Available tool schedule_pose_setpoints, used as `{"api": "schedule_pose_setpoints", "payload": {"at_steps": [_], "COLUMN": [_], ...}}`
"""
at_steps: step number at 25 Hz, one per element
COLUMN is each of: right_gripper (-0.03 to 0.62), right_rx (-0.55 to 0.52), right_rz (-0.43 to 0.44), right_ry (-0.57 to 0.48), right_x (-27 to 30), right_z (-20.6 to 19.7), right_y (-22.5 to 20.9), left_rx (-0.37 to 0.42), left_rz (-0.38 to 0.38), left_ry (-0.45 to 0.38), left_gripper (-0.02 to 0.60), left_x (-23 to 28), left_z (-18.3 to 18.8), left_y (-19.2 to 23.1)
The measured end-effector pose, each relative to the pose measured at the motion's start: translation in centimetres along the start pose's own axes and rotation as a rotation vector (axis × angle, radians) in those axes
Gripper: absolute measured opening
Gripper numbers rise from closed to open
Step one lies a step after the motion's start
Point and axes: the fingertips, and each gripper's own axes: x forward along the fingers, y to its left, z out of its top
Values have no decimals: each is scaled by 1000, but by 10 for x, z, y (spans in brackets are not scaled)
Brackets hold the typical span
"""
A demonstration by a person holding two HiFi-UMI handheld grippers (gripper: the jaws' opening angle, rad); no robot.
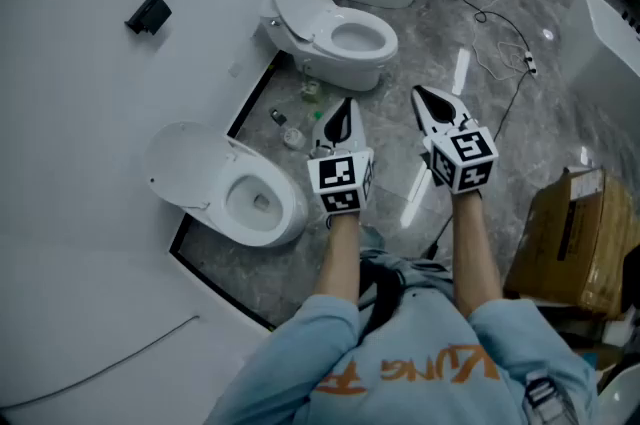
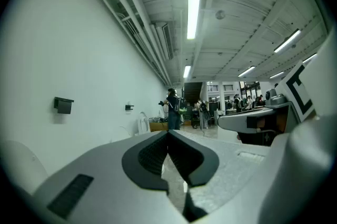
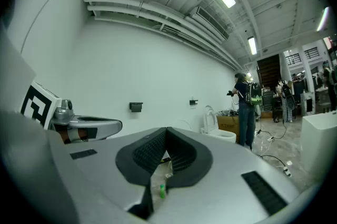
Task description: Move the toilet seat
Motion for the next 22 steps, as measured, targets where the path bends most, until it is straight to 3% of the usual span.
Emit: {"api": "schedule_pose_setpoints", "payload": {"at_steps": [3, 7, 14, 22], "right_gripper": [-2, -2, -2, -2], "right_rx": [-1, 66, 61, 81], "right_rz": [-7, -81, -102, -102], "right_ry": [-4, 11, 24, 87], "right_x": [8, 28, 88, 176], "right_z": [-1, -13, -10, -21], "right_y": [-2, -18, -35, -48], "left_rx": [13, 5, -46, -15], "left_rz": [-2, -11, 5, -146], "left_ry": [4, 14, 20, 11], "left_gripper": [0, 0, 0, 0], "left_x": [4, 16, 65, 133], "left_z": [-6, -14, -24, -23], "left_y": [5, 19, 76, 105]}}
